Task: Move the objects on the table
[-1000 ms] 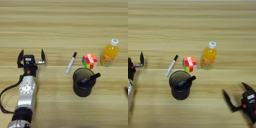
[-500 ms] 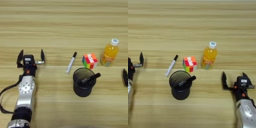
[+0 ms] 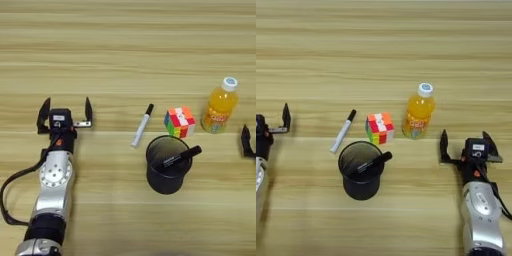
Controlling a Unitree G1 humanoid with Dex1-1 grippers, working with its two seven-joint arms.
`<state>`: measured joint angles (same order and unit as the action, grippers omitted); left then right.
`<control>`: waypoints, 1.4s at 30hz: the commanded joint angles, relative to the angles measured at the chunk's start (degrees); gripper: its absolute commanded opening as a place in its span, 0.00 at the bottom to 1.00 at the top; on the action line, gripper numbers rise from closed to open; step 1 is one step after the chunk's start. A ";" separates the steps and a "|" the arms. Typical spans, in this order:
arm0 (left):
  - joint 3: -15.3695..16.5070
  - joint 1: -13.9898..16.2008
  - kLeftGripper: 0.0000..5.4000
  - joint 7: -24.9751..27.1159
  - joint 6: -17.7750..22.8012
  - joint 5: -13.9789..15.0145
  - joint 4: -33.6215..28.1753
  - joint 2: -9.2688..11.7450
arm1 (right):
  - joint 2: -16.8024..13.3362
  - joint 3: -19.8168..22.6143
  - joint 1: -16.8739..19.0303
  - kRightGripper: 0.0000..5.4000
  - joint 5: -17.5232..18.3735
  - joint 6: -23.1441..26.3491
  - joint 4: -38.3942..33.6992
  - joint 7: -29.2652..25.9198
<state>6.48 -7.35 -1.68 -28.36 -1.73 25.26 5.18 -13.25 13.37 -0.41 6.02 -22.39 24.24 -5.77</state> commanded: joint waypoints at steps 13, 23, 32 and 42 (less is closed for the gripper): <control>-1.66 19.46 1.00 9.96 6.95 6.28 -26.26 3.31 | -1.13 0.39 -4.43 1.00 0.10 0.01 6.04 -1.36; -0.23 35.11 1.00 23.42 7.24 11.38 -36.44 12.41 | -1.32 0.83 -6.28 1.00 0.26 -1.07 9.04 -1.45; -6.37 42.02 1.00 33.36 1.04 9.87 -36.64 15.92 | -1.58 1.34 -7.31 1.00 0.66 -1.59 10.58 -1.49; -20.90 35.80 1.00 34.64 0.66 3.62 -32.04 11.20 | -1.38 1.07 -8.05 1.00 0.69 -2.34 12.00 -1.39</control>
<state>-11.72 30.55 33.18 -27.81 4.10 -8.80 17.87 -14.66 14.33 -7.58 6.36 -24.32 35.83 -6.91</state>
